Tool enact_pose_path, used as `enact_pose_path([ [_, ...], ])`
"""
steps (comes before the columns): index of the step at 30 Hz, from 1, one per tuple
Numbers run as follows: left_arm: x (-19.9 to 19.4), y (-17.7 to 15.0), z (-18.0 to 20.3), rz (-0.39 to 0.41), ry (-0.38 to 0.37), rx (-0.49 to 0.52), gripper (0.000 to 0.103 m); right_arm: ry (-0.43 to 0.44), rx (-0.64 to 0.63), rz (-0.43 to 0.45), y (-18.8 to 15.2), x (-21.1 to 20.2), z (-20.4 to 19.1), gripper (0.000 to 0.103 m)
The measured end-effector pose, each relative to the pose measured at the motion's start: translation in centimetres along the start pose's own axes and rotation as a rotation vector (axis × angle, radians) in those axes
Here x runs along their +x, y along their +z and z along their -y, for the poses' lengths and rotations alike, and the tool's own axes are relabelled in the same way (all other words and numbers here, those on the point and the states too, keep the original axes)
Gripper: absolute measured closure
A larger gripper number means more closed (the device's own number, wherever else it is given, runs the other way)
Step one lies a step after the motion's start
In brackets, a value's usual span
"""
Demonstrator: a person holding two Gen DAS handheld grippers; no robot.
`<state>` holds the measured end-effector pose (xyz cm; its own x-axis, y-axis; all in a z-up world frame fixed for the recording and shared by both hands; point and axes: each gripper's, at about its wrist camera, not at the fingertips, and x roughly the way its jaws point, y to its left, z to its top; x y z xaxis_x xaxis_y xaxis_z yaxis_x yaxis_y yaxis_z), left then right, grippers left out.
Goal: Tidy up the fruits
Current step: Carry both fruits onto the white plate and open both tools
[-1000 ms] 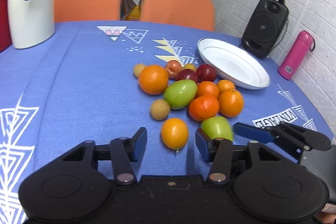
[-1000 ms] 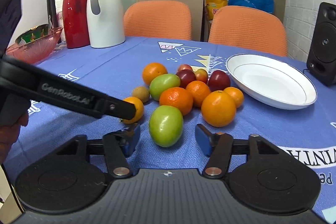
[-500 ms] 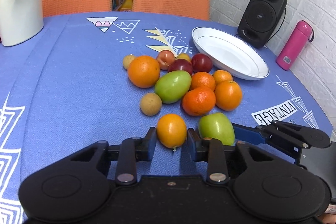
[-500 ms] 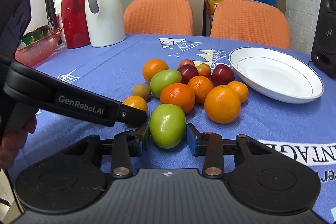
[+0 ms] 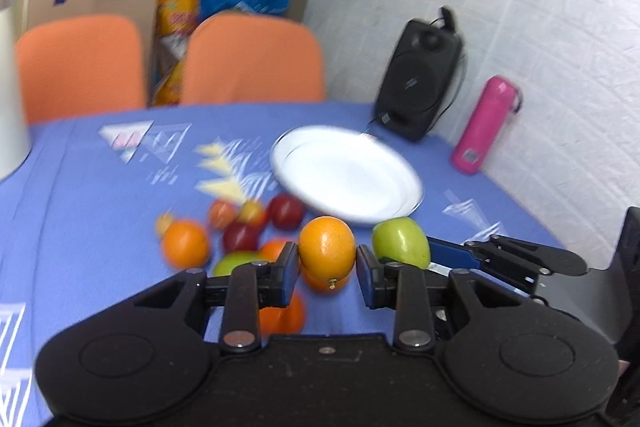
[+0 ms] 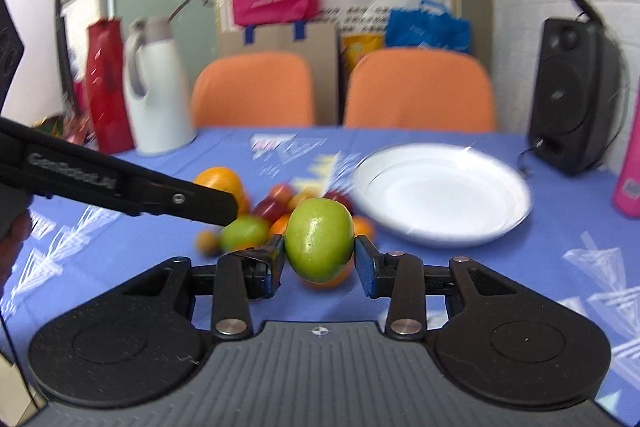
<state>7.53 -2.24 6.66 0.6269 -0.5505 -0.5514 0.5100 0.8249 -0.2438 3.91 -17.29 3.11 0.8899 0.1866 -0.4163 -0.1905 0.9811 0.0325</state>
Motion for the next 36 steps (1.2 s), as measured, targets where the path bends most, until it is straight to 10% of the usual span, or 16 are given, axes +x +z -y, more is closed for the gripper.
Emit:
enact_pose_path([
  [13, 7.8, 7.1, 0.9, 0.004, 0.009, 0.006, 0.007, -0.114, 0.022, 0.045, 3.9, 5.0, 6.7, 0.038],
  [36, 20.5, 8.0, -3.4, -0.136, 0.002, -0.118, 0.007, -0.064, -0.088, -0.142, 3.6, 15.3, 10.0, 0.038],
])
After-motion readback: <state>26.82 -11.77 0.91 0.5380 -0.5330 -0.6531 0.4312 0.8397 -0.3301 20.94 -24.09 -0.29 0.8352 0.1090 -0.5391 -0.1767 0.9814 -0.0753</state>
